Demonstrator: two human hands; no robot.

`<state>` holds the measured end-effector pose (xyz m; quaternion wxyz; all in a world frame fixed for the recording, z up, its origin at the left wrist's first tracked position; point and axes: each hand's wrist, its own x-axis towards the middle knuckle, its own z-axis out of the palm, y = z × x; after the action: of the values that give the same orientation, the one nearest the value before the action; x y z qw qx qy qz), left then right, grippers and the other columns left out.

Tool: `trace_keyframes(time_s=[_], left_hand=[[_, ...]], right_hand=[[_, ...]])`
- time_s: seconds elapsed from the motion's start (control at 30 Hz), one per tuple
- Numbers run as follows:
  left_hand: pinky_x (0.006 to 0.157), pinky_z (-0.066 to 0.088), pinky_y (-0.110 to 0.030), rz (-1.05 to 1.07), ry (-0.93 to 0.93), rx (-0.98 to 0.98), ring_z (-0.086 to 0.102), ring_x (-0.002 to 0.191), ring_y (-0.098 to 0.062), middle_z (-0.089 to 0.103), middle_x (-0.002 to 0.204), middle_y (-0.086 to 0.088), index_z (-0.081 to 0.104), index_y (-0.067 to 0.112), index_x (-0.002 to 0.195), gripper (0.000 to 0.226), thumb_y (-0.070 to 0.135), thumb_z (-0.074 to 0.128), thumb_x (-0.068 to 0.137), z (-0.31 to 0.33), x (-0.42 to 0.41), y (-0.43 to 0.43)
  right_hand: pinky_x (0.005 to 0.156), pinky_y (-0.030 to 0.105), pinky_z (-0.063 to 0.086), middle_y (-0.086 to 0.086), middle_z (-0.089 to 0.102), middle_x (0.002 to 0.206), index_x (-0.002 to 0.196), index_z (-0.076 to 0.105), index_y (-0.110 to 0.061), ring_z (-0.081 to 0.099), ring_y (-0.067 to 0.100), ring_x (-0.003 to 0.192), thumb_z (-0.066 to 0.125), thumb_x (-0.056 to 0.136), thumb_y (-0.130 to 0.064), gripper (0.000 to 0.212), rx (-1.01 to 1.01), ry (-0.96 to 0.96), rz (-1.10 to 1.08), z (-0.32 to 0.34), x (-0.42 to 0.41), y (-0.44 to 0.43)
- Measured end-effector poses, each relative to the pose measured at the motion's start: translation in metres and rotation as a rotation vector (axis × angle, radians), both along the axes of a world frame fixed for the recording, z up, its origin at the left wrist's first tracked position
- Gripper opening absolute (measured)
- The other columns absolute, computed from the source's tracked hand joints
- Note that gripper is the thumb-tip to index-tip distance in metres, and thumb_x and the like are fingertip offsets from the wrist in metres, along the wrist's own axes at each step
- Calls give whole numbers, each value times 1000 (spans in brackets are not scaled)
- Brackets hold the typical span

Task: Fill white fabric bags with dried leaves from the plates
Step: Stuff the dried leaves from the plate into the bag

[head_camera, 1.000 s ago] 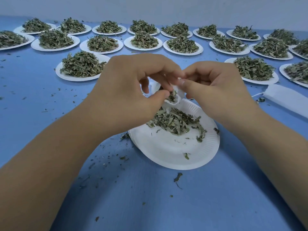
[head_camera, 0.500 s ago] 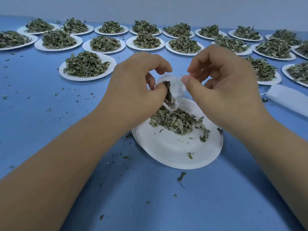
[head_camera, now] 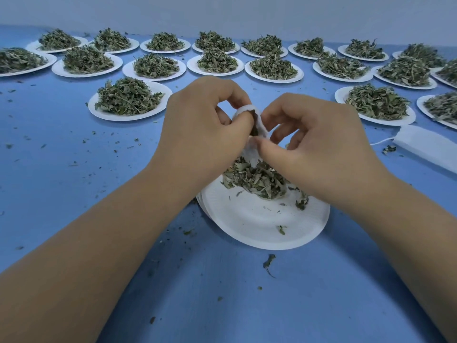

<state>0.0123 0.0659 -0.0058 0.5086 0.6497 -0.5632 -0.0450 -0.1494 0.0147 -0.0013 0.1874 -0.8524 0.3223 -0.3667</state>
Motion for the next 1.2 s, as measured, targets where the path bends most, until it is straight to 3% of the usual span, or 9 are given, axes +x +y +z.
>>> trace_keyframes(time_s=[0.23, 0.33, 0.57, 0.7, 0.83, 0.97, 1.1, 1.17, 1.2], left_hand=[[55, 40, -10, -67, -25, -10, 54, 48, -6, 61, 55, -5, 70, 27, 87, 15, 13, 67, 82, -1, -2, 1], [55, 45, -17, -132, -64, -18, 57, 51, -12, 62, 60, -9, 70, 26, 94, 20, 9, 66, 83, 0, -2, 3], [57, 35, -13, -206, -146, -18, 46, 54, -10, 49, 60, 6, 70, 28, 100, 32, 4, 71, 80, 2, 0, 6], [56, 34, -11, -196, -134, -40, 45, 52, -9, 45, 59, 9, 71, 26, 98, 33, -1, 67, 79, 4, 1, 7], [53, 37, -18, -224, -12, -41, 41, 50, -12, 50, 60, -4, 73, 21, 97, 31, -4, 67, 80, 8, 3, 4], [56, 41, -25, -293, 192, -77, 47, 61, -24, 68, 94, -16, 73, 20, 98, 37, -6, 60, 74, 14, 13, 7], [70, 41, -18, -195, 118, -56, 57, 97, -6, 62, 117, 19, 65, 36, 118, 55, 14, 56, 69, 16, 40, 5], [85, 39, -10, -211, 14, 101, 45, 122, 10, 44, 140, 31, 42, 49, 142, 83, 14, 59, 68, 15, 61, 4], [85, 38, -6, -237, 3, 195, 45, 119, 16, 37, 146, 32, 28, 54, 148, 96, 12, 61, 68, 13, 70, 3]], right_hand=[[60, 13, 43, -12, 63, 65, 77, 64, -26, 59, 5, 58, 80, 80, -22, 17, 90, -86, 2, -3, 2, -9], [60, 18, 47, -9, 62, 65, 78, 64, -25, 57, 6, 58, 78, 81, -22, 15, 114, -110, -2, -6, 3, -12], [58, 15, 38, -10, 50, 56, 78, 58, -28, 51, 7, 61, 73, 82, -29, 16, -76, -19, -93, -10, 5, -17], [65, 35, 48, -10, 54, 67, 87, 60, -28, 54, 10, 68, 68, 83, -37, 12, -113, 76, -106, -7, 11, -20], [61, 35, 45, -8, 58, 78, 89, 56, -23, 57, 20, 77, 63, 77, -33, 17, -157, 183, -84, 8, 30, -26], [71, 38, 50, 1, 69, 89, 93, 65, -14, 62, 23, 87, 61, 79, -22, 17, -98, 274, -21, 31, 55, -41], [64, 23, 46, -2, 72, 86, 90, 72, -18, 66, 14, 83, 67, 82, -20, 10, -22, 232, 55, 44, 73, -51], [57, 19, 43, 0, 71, 81, 89, 73, -19, 62, 10, 69, 71, 82, -21, 8, 31, 185, 95, 50, 77, -55], [52, 17, 40, 2, 70, 77, 89, 74, -18, 56, 8, 60, 73, 82, -21, 7, 85, 150, 133, 52, 79, -57]])
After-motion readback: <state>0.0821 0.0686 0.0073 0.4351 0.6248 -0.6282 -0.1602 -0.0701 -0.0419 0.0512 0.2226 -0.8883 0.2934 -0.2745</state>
